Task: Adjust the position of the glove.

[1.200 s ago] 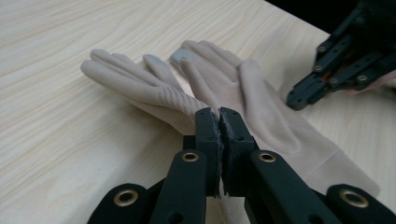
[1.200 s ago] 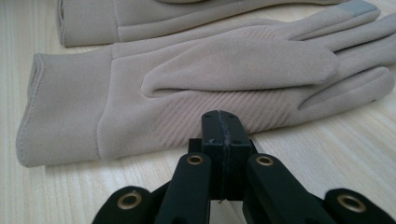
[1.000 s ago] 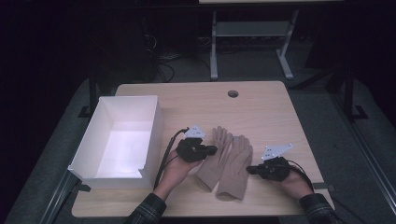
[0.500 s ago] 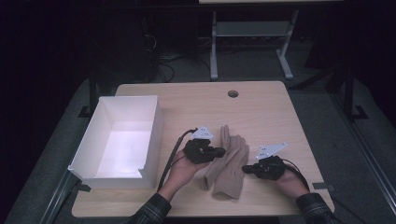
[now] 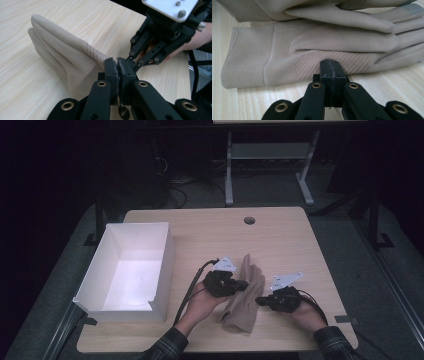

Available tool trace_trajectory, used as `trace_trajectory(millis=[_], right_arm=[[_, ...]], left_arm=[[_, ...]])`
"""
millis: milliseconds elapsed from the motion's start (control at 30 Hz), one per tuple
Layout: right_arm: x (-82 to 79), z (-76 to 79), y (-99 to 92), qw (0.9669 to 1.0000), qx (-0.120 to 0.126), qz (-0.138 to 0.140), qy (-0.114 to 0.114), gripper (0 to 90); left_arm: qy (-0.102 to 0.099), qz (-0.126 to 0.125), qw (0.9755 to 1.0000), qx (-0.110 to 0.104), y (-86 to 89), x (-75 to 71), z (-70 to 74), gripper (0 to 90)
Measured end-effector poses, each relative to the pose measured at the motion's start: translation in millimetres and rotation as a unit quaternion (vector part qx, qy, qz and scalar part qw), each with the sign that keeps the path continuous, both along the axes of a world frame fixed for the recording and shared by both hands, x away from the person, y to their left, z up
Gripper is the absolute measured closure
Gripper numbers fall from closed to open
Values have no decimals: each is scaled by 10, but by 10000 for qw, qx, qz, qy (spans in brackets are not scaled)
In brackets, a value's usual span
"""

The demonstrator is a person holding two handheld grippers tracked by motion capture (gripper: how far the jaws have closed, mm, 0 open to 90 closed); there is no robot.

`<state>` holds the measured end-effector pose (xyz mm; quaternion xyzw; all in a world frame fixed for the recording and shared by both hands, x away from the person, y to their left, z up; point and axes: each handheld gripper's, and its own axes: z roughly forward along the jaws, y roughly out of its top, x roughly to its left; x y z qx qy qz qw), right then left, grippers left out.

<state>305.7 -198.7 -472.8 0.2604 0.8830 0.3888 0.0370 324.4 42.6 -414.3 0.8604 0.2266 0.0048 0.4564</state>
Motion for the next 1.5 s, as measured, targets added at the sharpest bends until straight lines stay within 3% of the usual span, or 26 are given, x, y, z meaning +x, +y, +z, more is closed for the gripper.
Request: trace_trajectory(millis=[433,600,767,867,1000,1067,1200,1267,1500], right_arm=[[-2,-5,-4,10000,21,-17,12,898],[-5,2,-32,10000,-23,-11,3,882],[17,43,-201,9996,91,-285,-10,823],[31,64,-309,9987,145,-479,-45,774],[54,72,-451,9974,163,-691,-126,697],[65,65,-505,9966,151,-800,-147,657],[90,35,-569,9952,115,-957,-167,539],[95,22,-580,9942,78,-1047,-212,485],[105,4,-587,9912,-4,-1252,-423,332]], left_arm=[[153,-312,9991,231,-302,-118,-237,870],[201,-288,9991,221,-329,-114,-271,865],[242,-209,9994,94,-324,-96,-276,808],[281,-216,9993,86,-340,-107,-276,724],[299,-333,9989,137,-369,-149,-284,865],[345,-399,9985,160,-408,-190,-307,892],[386,-543,9972,325,-489,-271,-376,894],[319,-490,9971,480,-502,-285,-404,895],[367,-398,9963,668,-478,-268,-459,897]])
